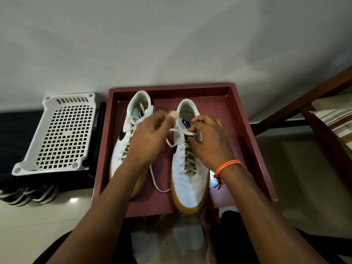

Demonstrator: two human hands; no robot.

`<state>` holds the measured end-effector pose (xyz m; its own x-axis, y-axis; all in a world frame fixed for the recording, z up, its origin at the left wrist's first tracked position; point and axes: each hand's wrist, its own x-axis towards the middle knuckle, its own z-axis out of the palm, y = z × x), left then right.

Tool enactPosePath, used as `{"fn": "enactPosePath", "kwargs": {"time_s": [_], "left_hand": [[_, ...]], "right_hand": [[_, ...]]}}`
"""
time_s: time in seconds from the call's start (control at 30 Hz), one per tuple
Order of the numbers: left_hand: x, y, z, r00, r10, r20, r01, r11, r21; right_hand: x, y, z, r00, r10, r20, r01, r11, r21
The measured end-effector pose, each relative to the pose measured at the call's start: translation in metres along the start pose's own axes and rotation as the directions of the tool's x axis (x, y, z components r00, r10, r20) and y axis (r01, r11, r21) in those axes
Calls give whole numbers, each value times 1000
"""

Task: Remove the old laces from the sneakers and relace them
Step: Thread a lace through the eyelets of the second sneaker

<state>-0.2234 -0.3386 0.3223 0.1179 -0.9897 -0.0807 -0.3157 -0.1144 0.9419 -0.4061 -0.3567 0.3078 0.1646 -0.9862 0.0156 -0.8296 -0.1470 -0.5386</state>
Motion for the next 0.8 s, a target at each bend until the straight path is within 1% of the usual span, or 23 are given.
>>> {"fn": "enactPosePath", "kwargs": {"time_s": [0.03, 0.07, 0.1, 0.13, 0.17, 0.2, 0.27, 0.33, 0.4, 0.47, 0.53, 0.57, 0.6, 0.63, 0.67, 0.7, 0.73, 0.77, 0.8], "left_hand": [[-4, -6, 6, 997, 65, 41, -73, 965, 253], [-7, -10, 11, 991, 118, 62, -133, 888, 440], [-8, -13, 14, 986, 158, 60, -166, 832, 529], [-6, -16, 15, 982, 179, 54, -180, 827, 532], [-5, -17, 14, 983, 176, 55, -181, 859, 480], [-3, -17, 12, 986, 155, 57, -165, 909, 384], [-2, -11, 10, 992, 113, 64, -121, 985, 127], [0, -4, 5, 993, 106, 47, -101, 990, -99], [0, 3, 0, 996, 76, 38, -61, 954, -294], [-1, 7, -3, 998, 31, 59, 2, 875, -484], [-3, 13, -5, 995, 10, 103, 60, 756, -652], [-3, 15, -7, 994, 4, 112, 80, 669, -739], [-2, 15, -10, 994, -8, 107, 93, 561, -822], [-1, 16, -15, 995, -25, 101, 102, 440, -892], [0, 17, -20, 994, -36, 103, 109, 341, -934], [2, 17, -25, 993, -46, 107, 116, 310, -944], [2, 19, -29, 992, -63, 112, 127, 363, -923], [3, 19, -30, 990, -96, 102, 136, 489, -861], [4, 17, -28, 989, -123, 83, 143, 647, -749]], "right_hand": [[0, 0, 0, 1000, -3, -5, 3, 1000, 3], [0, 0, 0, 1000, -4, -14, 4, 1000, 7], [0, -1, 1, 1000, -6, -22, 6, 1000, 8], [0, -1, 1, 1000, -6, -25, 7, 1000, 7], [0, -1, 1, 1000, -8, -25, 8, 1000, 2], [-1, -1, 1, 1000, -8, -24, 8, 1000, -4], [-1, 0, 1, 1000, -9, -17, 8, 1000, -18], [-1, 0, 1, 1000, -11, -9, 11, 1000, -26], [0, 0, 0, 1000, -13, -7, 13, 999, -37], [1, 1, -1, 1000, -14, -2, 14, 999, -50], [0, 1, -1, 1000, -14, -4, 14, 999, -37], [0, 0, -1, 1000, -15, -5, 14, 1000, -24], [-1, 0, -1, 1000, -16, -7, 16, 1000, -10], [-1, 0, 0, 1000, -18, -9, 18, 1000, 3], [-2, 0, -1, 1000, -19, -12, 20, 1000, 12], [-1, 1, 0, 1000, -21, -13, 21, 1000, 19], [-1, 2, -1, 1000, -22, -13, 22, 999, 23], [-1, 3, -1, 1000, -20, -12, 20, 999, 26], [-1, 3, -1, 1000, -19, -11, 20, 999, 25]]}}
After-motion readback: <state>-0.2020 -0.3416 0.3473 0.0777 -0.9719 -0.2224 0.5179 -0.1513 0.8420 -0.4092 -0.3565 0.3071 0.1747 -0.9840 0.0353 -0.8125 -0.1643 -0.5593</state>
